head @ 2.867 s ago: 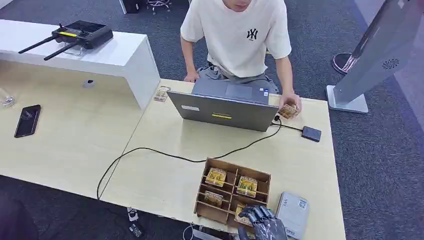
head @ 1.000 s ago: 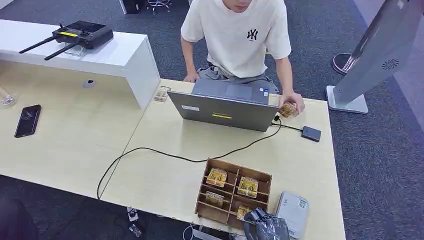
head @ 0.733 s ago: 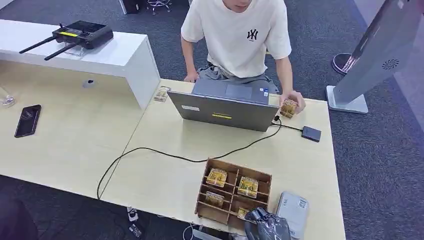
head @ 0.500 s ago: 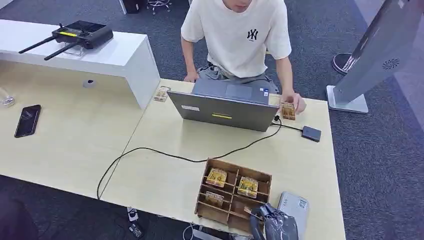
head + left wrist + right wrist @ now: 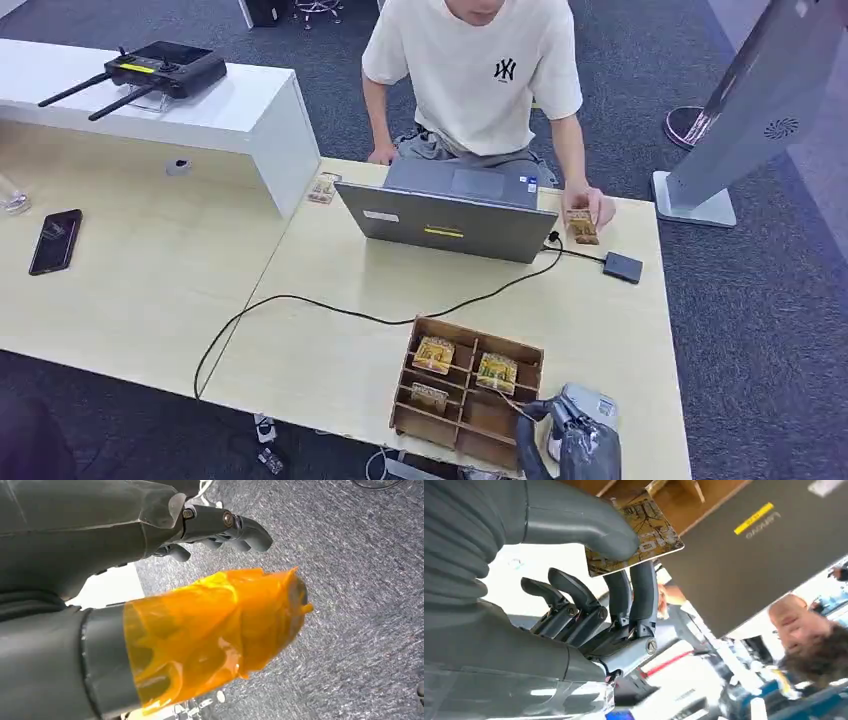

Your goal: Pass the card to the sensor for recognition and then transmit it.

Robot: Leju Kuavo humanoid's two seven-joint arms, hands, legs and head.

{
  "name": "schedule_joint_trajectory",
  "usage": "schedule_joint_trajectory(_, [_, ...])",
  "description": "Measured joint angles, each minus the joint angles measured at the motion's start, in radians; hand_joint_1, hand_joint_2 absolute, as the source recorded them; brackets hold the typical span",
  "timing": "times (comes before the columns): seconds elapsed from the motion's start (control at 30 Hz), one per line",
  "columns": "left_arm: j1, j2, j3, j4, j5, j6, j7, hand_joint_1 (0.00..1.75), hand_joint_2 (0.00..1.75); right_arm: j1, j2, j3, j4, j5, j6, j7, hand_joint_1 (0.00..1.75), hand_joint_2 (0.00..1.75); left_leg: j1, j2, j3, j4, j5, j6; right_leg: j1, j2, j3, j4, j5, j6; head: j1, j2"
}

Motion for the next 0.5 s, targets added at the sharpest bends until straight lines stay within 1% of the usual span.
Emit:
schedule_joint_trajectory(0.07, [0.001, 0.001, 0.001, 0.000, 0.003, 0.002, -0.003, 0.00, 0.00, 0.004, 0.000, 0.000, -0.026, -0.071, 0.000, 0.009, 1.75, 1.75, 0.000, 0.000, 0.000, 0.000, 0.000, 0.000, 0.000, 0.000, 0.000, 0.000, 0.000, 0.000, 0.000, 0.000])
schedule_joint_trajectory(0.2, [0.005, 0.002, 0.002, 0.000, 0.005, 0.007, -0.004, 0.00, 0.00, 0.006, -0.006, 0.000, -0.068, -0.153, 0.000, 0.019, 1.75, 1.75, 0.000, 0.000, 0.000, 0.000, 0.000, 0.000, 0.000, 0.000, 0.000, 0.000, 0.000, 0.000, 0.000, 0.000])
schedule_joint_trajectory(0.37, [0.006, 0.005, 0.004, 0.000, 0.006, 0.010, -0.005, 0.00, 0.00, 0.010, -0.009, 0.000, -0.098, -0.207, 0.000, 0.000, 1.75, 1.75, 0.000, 0.000, 0.000, 0.000, 0.000, 0.000, 0.000, 0.000, 0.000, 0.000, 0.000, 0.000, 0.000, 0.000])
schedule_joint_trajectory(0.5, [0.006, 0.005, 0.006, 0.000, 0.006, 0.011, -0.005, 0.00, 0.00, 0.011, -0.009, 0.000, -0.112, -0.213, 0.000, -0.006, 1.75, 1.75, 0.000, 0.000, 0.000, 0.000, 0.000, 0.000, 0.000, 0.000, 0.000, 0.000, 0.000, 0.000, 0.000, 0.000])
